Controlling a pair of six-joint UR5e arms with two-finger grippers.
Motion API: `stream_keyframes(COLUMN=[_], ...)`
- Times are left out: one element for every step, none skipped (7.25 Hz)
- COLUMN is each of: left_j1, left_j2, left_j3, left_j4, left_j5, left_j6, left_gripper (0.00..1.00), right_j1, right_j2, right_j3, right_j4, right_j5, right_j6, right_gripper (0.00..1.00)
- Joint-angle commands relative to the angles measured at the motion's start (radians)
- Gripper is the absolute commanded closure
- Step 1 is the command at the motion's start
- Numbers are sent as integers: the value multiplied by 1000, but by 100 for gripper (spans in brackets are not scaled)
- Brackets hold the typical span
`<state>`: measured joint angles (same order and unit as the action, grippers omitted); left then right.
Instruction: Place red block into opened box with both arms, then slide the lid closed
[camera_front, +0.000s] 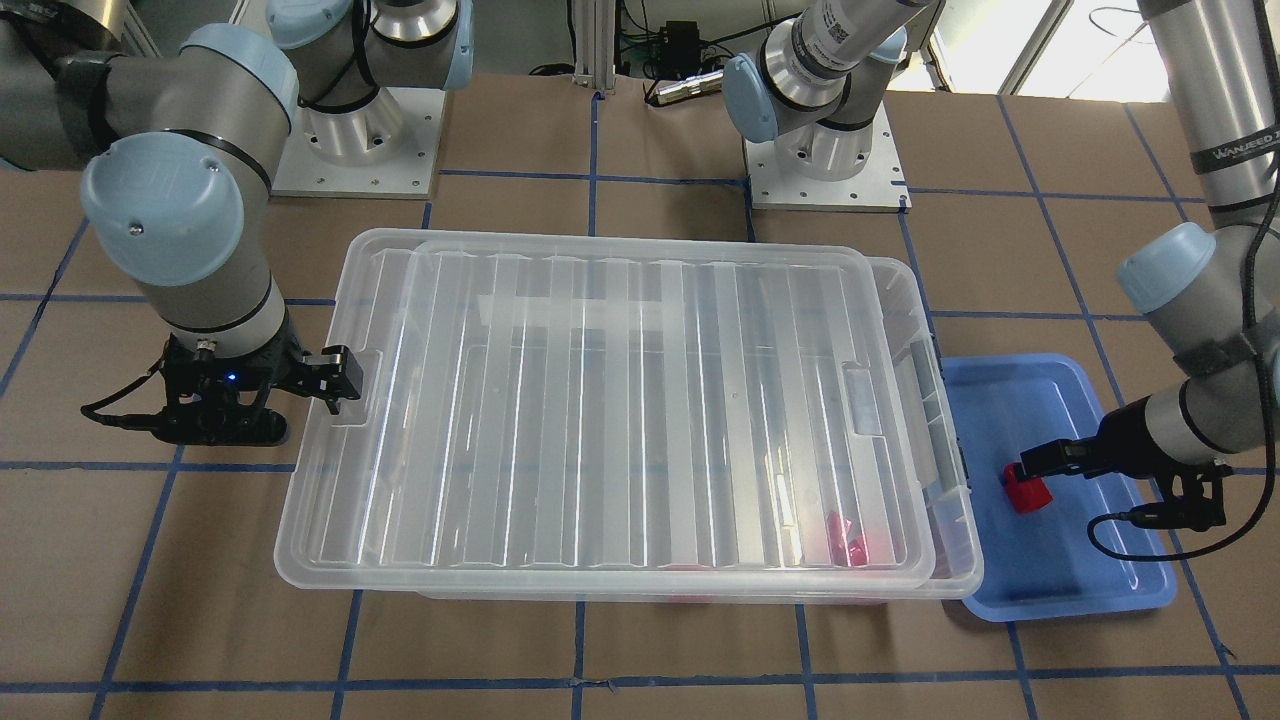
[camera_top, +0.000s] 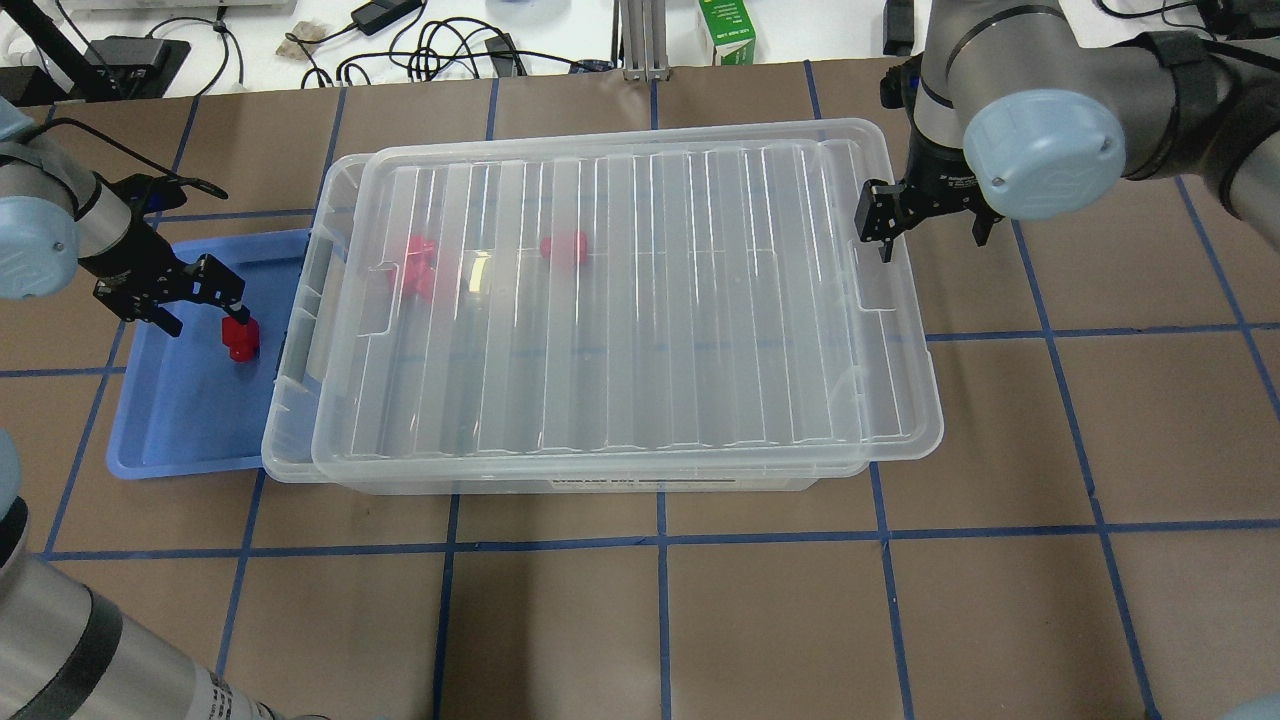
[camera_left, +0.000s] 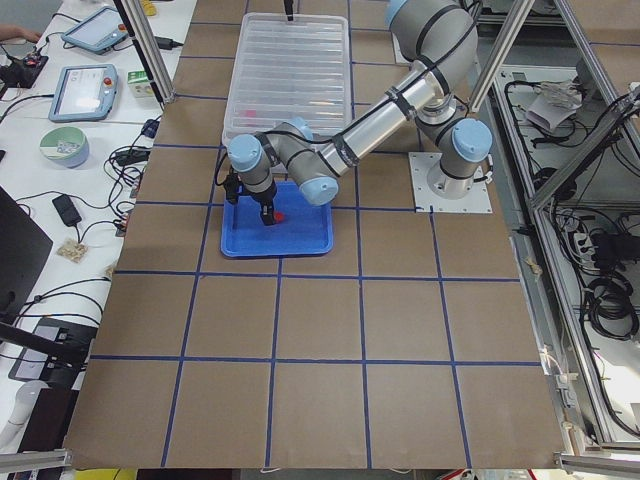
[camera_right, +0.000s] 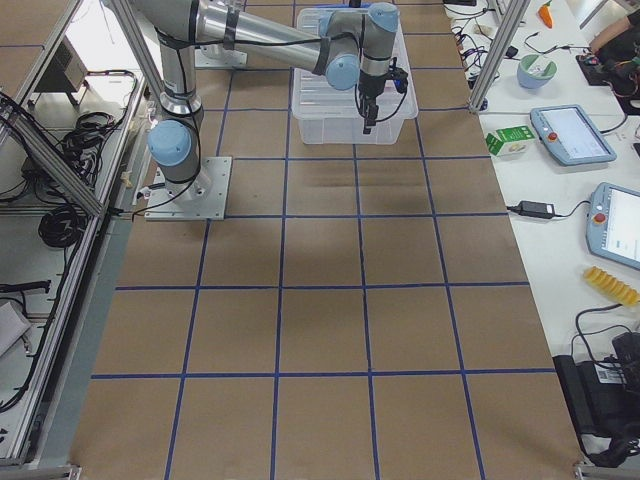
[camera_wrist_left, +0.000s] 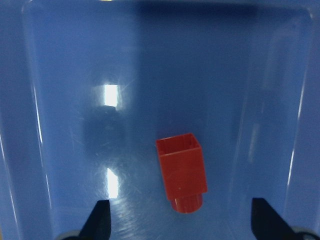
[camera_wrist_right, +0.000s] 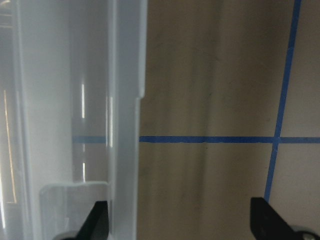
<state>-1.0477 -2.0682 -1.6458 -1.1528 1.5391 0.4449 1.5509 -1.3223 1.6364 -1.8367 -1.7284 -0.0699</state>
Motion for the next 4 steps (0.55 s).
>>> stream_keyframes(left_j1=[0,0,-5,-8], left_j2=[-21,-26,-30,-29], left_j3=[-11,-11,-15,-34], left_j4=[21,27,24,30], left_j5=[3,1,-2,1], left_j6=[-14,-26,-49,-48], left_gripper=[0,2,7,19], right_j1=[-60,-96,-136,-174], right_j2=[0,-2,-2,-2], right_j3=[0,0,-1,-9], right_j4=[1,1,-1,-3], right_j5=[-2,0,0,0], right_j6=[-59,-104,-154,-213], right_gripper=[0,0,0,0])
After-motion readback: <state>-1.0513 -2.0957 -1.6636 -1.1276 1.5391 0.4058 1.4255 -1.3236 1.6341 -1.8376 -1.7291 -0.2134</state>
